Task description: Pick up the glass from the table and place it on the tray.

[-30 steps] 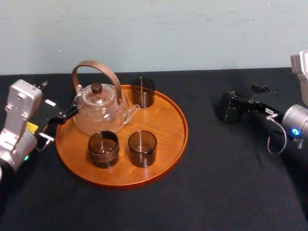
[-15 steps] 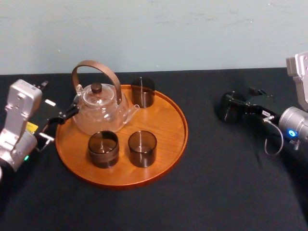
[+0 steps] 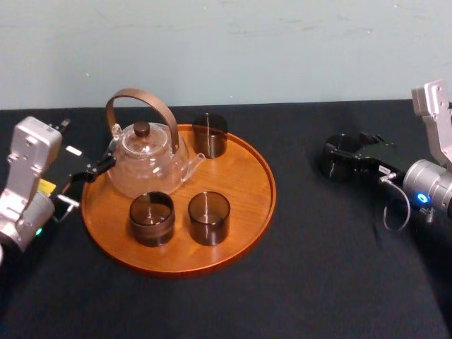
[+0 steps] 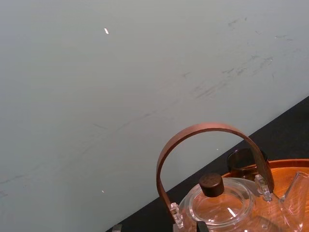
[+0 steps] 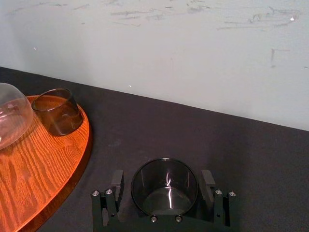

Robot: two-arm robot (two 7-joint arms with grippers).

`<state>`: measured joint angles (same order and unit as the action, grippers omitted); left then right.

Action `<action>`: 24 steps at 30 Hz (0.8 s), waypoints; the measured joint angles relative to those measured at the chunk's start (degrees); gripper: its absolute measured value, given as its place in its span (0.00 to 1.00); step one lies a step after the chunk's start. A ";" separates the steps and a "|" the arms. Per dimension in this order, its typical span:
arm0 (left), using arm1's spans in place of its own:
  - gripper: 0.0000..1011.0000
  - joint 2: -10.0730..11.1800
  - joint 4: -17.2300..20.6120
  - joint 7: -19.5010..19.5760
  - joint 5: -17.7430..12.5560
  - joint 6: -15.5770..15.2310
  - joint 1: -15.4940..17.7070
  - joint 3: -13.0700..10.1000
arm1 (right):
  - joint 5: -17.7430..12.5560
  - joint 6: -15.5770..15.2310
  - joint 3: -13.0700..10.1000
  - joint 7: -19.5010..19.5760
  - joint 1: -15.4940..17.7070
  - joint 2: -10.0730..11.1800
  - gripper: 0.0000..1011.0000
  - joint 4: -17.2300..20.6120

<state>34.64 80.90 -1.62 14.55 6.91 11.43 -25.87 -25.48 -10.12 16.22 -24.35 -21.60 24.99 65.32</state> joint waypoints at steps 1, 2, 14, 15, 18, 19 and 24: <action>0.99 0.00 0.00 0.00 0.00 0.00 0.00 0.00 | 0.06 0.04 0.06 -0.06 -0.07 -0.05 0.99 -0.14; 0.99 0.00 0.00 0.00 0.00 0.00 0.00 0.00 | 0.09 0.05 0.10 -0.07 -0.10 -0.08 0.99 -0.20; 0.99 0.00 0.00 0.00 0.00 0.00 0.00 0.00 | 0.57 0.07 0.50 -0.28 -0.50 -0.48 0.99 -1.32; 0.99 0.00 0.00 0.00 0.00 0.00 0.00 0.00 | 0.59 0.08 0.52 -0.30 -0.53 -0.50 0.99 -1.38; 0.99 0.00 0.00 0.00 0.00 0.00 0.00 0.00 | 0.76 0.10 0.63 -0.32 -0.64 -0.63 0.99 -1.64; 0.99 0.00 0.00 0.00 0.00 0.00 0.00 0.00 | 0.79 0.10 0.64 -0.32 -0.65 -0.65 0.99 -1.70; 0.99 0.00 0.00 0.00 0.00 0.00 0.00 0.00 | 1.00 0.10 0.75 -0.30 -0.70 -0.80 0.99 -1.85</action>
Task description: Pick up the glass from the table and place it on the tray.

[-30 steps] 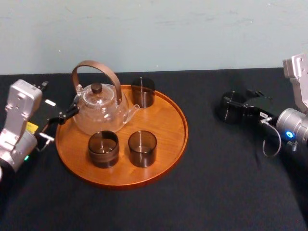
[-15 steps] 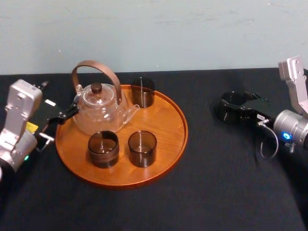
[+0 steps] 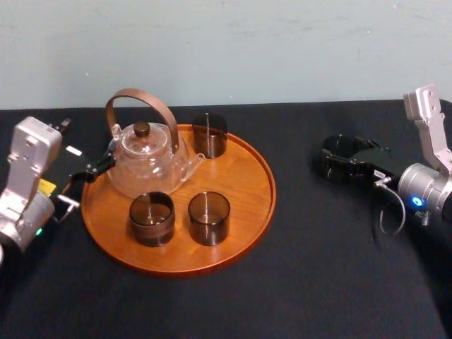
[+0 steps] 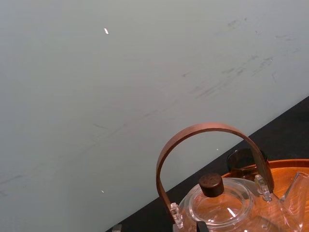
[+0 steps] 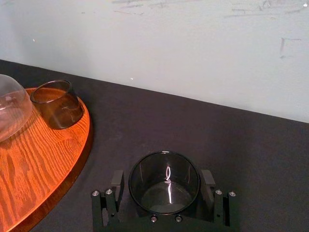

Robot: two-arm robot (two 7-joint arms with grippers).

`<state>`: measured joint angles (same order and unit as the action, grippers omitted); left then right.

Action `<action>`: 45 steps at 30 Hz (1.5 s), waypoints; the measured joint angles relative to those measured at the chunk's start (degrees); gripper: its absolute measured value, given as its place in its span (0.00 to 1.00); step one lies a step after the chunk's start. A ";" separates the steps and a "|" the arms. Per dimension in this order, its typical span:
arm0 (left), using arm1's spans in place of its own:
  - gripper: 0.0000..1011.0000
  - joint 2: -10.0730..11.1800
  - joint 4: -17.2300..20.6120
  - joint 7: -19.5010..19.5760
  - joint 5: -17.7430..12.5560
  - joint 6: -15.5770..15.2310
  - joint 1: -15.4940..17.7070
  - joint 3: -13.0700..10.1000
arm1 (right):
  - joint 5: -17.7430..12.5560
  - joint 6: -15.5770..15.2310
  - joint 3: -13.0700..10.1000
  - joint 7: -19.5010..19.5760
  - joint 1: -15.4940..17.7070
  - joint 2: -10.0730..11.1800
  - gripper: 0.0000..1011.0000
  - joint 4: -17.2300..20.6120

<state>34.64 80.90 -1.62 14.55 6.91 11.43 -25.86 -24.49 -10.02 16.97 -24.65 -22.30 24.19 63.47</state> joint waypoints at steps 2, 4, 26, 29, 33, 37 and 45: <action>0.99 0.00 0.00 0.00 0.00 0.00 0.00 0.00 | 0.15 -0.03 0.07 0.05 -0.02 -0.06 0.99 -0.03; 0.99 0.00 0.00 0.00 0.00 0.00 0.00 0.00 | 0.29 -0.07 0.12 0.16 -0.02 -0.10 0.99 -0.04; 0.99 0.00 0.00 0.00 0.00 0.00 0.00 0.00 | 0.32 -0.20 0.11 0.28 -0.01 -0.07 0.89 -0.02; 0.99 0.00 0.00 0.00 0.00 0.00 0.00 0.00 | 0.31 -0.20 0.09 0.27 0.00 -0.06 0.89 -0.01; 0.99 0.00 0.00 0.00 0.00 0.00 0.00 0.00 | 0.11 -0.25 0.07 -0.26 0.42 0.19 0.89 1.07; 0.99 0.00 0.00 0.00 0.00 0.00 0.00 0.00 | -0.17 -0.75 0.06 -0.55 1.17 0.71 0.89 3.36; 0.99 0.00 0.00 0.00 0.00 0.00 0.00 0.00 | -0.61 -2.02 0.24 -0.34 2.74 1.85 0.89 8.91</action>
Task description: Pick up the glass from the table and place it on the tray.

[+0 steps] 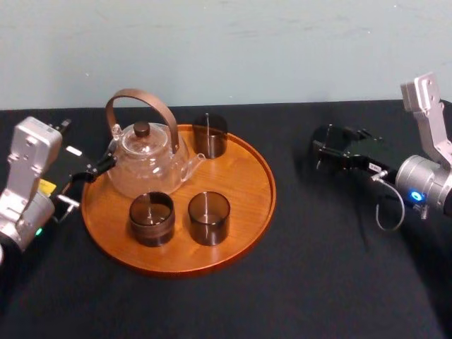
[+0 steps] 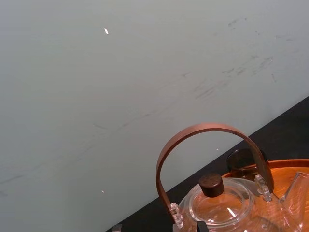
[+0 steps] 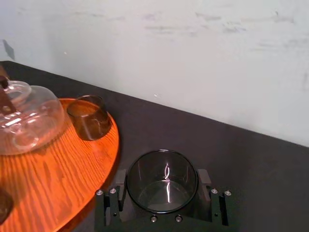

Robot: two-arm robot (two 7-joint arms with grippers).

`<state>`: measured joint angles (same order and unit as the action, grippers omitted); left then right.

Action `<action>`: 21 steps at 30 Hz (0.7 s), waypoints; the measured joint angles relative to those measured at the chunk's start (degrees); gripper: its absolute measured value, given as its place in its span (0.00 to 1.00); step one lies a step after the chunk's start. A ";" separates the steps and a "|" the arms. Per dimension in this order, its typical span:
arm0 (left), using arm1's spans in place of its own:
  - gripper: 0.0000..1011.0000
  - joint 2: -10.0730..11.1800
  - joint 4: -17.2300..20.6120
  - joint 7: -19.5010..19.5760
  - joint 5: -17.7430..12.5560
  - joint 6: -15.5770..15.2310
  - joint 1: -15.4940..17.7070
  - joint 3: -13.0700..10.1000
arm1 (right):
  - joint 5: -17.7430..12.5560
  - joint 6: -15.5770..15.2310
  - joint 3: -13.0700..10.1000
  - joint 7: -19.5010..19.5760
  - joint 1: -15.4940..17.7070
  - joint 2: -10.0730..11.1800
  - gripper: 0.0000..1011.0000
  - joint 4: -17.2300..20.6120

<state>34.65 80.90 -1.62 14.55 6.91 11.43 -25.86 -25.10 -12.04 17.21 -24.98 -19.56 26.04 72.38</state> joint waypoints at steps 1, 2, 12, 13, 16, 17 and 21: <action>0.99 0.00 0.00 0.00 0.00 0.00 0.00 0.00 | -0.03 -0.07 0.08 0.02 0.04 0.06 0.89 0.32; 0.99 0.00 0.00 0.00 0.00 0.00 0.00 0.00 | -0.06 -0.16 0.16 0.02 0.08 0.10 0.89 0.60; 0.99 0.00 0.00 0.00 0.00 0.00 0.00 0.00 | -0.08 -1.27 2.46 -0.32 -0.77 -0.30 0.89 3.43; 0.99 0.00 0.00 0.00 0.00 0.00 0.00 0.00 | -0.08 -1.34 2.70 -0.38 -0.91 -0.41 0.89 3.56; 0.99 0.00 0.00 0.00 0.00 0.00 0.00 0.00 | -0.04 -1.62 3.66 -0.60 -1.37 -0.80 0.89 4.05; 0.99 0.00 0.00 0.00 0.00 0.00 0.00 0.00 | -0.02 -1.66 3.94 -0.64 -1.50 -0.91 0.89 4.16; 0.99 0.00 0.00 0.00 0.00 0.00 0.00 0.00 | 0.05 -1.79 5.15 -0.98 -2.16 -1.56 0.89 4.47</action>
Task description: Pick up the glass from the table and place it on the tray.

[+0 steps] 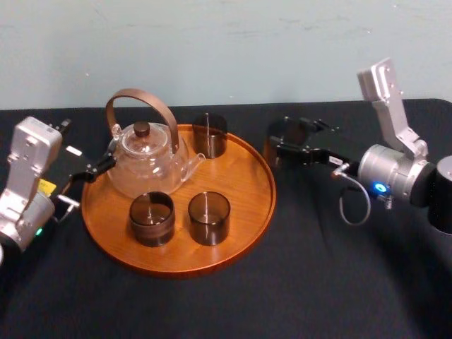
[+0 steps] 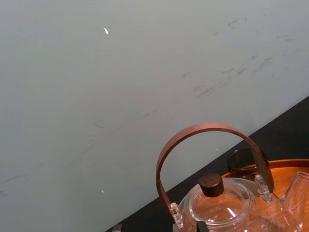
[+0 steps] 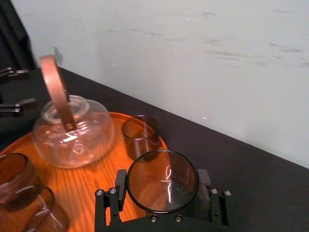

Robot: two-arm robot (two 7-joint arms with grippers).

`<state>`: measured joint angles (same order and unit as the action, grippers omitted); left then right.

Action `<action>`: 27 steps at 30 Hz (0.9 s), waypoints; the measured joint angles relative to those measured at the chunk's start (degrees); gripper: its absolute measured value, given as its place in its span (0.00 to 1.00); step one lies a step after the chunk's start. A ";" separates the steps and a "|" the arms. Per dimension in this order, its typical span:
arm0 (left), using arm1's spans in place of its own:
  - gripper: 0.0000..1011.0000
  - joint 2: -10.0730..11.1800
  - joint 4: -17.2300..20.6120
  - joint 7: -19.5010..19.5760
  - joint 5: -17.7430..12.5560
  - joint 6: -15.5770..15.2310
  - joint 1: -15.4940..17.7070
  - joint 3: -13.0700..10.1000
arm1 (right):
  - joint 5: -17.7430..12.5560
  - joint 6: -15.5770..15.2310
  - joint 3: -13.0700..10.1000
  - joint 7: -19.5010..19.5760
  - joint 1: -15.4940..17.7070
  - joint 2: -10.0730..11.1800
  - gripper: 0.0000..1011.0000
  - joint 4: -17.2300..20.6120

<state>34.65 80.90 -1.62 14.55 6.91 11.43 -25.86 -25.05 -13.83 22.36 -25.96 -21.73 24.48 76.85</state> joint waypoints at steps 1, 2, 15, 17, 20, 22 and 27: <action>0.99 0.00 0.00 0.00 0.00 0.00 0.00 0.00 | 0.03 -0.03 0.54 -0.11 -0.33 -0.32 0.89 0.00; 0.99 0.00 0.00 0.00 0.00 0.00 0.00 0.00 | 0.05 -0.03 0.81 -0.17 -0.50 -0.49 0.89 0.00; 0.99 0.00 0.00 0.00 0.00 0.00 0.00 0.00 | 0.98 0.41 4.56 -1.01 -3.99 -3.67 0.89 -3.45; 0.99 0.00 0.00 0.00 0.00 0.00 0.00 0.00 | 1.13 0.48 5.08 -1.15 -4.53 -4.15 0.89 -4.20; 0.99 0.00 0.00 0.00 0.00 0.00 0.00 0.00 | 1.33 0.61 5.66 -1.36 -5.12 -4.74 0.89 -5.26; 0.99 0.00 0.00 0.00 0.00 0.00 0.00 0.00 | 1.38 0.74 5.90 -1.45 -5.37 -5.00 0.89 -5.82; 0.99 0.00 0.00 0.00 0.00 0.00 0.00 0.00 | 1.54 1.39 6.43 -1.78 -5.93 -5.75 0.89 -7.59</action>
<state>34.64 80.90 -1.62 14.55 6.91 11.43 -25.86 -23.51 -12.44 28.79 -27.74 -27.66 18.72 69.25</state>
